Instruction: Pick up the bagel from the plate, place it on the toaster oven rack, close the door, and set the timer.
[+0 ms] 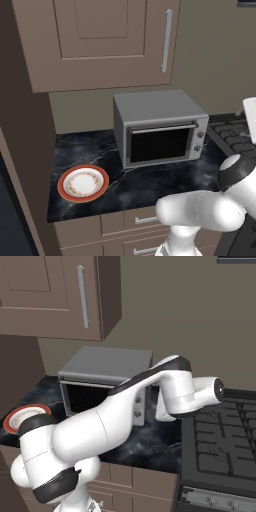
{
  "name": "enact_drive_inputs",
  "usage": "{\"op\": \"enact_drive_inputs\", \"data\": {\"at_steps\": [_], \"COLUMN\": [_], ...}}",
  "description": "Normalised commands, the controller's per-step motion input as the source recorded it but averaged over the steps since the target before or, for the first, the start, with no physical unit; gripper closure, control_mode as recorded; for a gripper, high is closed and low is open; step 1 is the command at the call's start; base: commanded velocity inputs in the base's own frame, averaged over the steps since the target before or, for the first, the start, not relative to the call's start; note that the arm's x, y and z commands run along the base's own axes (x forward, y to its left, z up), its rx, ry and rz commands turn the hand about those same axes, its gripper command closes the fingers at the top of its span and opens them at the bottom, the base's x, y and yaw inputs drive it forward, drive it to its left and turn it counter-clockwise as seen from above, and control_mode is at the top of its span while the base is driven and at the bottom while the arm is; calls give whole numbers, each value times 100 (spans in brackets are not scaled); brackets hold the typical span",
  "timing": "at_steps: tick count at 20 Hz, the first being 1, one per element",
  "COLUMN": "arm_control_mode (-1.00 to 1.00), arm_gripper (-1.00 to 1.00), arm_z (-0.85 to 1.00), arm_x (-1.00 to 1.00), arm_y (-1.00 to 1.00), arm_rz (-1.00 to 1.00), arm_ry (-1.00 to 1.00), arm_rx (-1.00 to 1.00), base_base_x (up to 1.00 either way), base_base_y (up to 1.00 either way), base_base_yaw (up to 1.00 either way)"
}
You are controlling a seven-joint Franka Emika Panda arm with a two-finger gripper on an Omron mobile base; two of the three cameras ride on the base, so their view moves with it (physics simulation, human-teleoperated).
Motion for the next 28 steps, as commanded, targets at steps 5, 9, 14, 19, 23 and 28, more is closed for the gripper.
{"op": "enact_drive_inputs", "data": {"at_steps": [5, 9, 14, 19, 23, 28], "arm_control_mode": [-100, -100, -100, -100, -100, -100], "arm_gripper": [-100, -100, -100, -100, -100, -100], "arm_z": [6, -6, -17, -30, -41, -20], "arm_x": [-85, -71, -42, 1, 26, 52], "arm_y": [19, 77, 100, 50, 0, -22], "arm_rz": [34, 20, 5, 8, 16, 16], "arm_ry": [0, -1, -2, -16, -18, -1], "arm_rx": [-8, -32, -38, -18, 0, 0], "base_base_x": [0, 0, 0, 0, 0, 0], "base_base_y": [0, 0, 0, 0, 0, 0], "base_base_yaw": [0, 0, 0, 0, 0, 0]}}
